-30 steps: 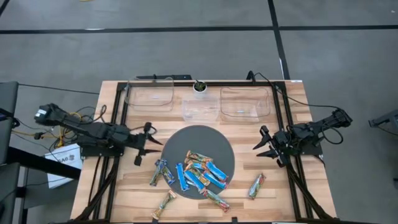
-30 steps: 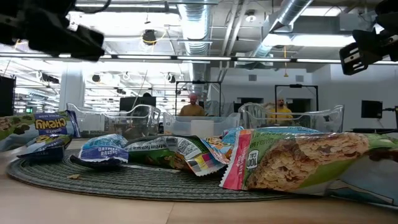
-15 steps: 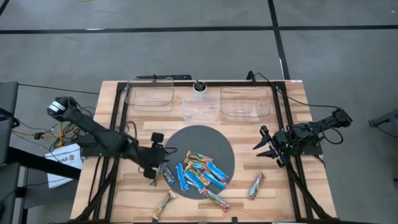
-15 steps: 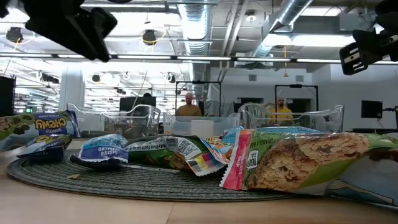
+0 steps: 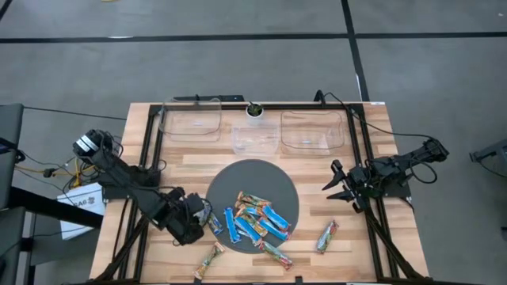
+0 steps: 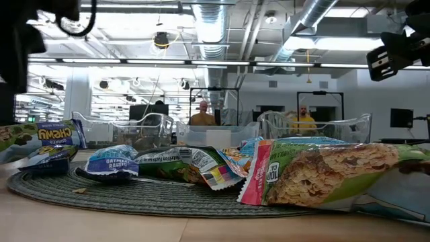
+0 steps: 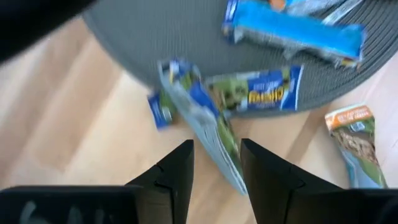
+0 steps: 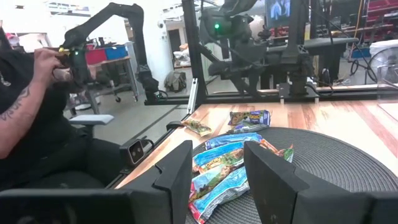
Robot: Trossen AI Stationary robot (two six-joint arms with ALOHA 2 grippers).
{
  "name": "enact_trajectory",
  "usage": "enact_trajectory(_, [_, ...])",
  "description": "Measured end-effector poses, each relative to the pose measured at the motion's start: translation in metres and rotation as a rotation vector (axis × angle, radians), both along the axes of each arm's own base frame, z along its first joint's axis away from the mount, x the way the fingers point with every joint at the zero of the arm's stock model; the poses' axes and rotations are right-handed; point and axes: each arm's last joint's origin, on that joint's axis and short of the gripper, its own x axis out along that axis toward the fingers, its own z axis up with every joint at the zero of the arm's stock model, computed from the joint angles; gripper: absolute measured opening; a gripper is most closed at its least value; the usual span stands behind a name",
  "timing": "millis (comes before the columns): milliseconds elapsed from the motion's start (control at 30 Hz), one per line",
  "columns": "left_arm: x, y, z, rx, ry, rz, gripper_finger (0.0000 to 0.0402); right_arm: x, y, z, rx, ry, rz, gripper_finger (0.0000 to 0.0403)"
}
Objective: Pick and place Granola Bars by type
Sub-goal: Put the blue granola bar into the middle transparent bin
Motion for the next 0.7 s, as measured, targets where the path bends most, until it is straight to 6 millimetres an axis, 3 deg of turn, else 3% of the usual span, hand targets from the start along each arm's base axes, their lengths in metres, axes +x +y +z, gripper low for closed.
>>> enact_trajectory(400, [0.01,-0.019,-0.031,-0.057,0.082,0.072,0.0126,0.0,0.0,0.0,0.0,0.0,0.0,0.0137])
enact_trajectory(700, [0.013,-0.02,-0.033,-0.071,0.067,0.111,0.0126,0.0,0.0,0.0,0.0,0.0,0.0,0.0139])
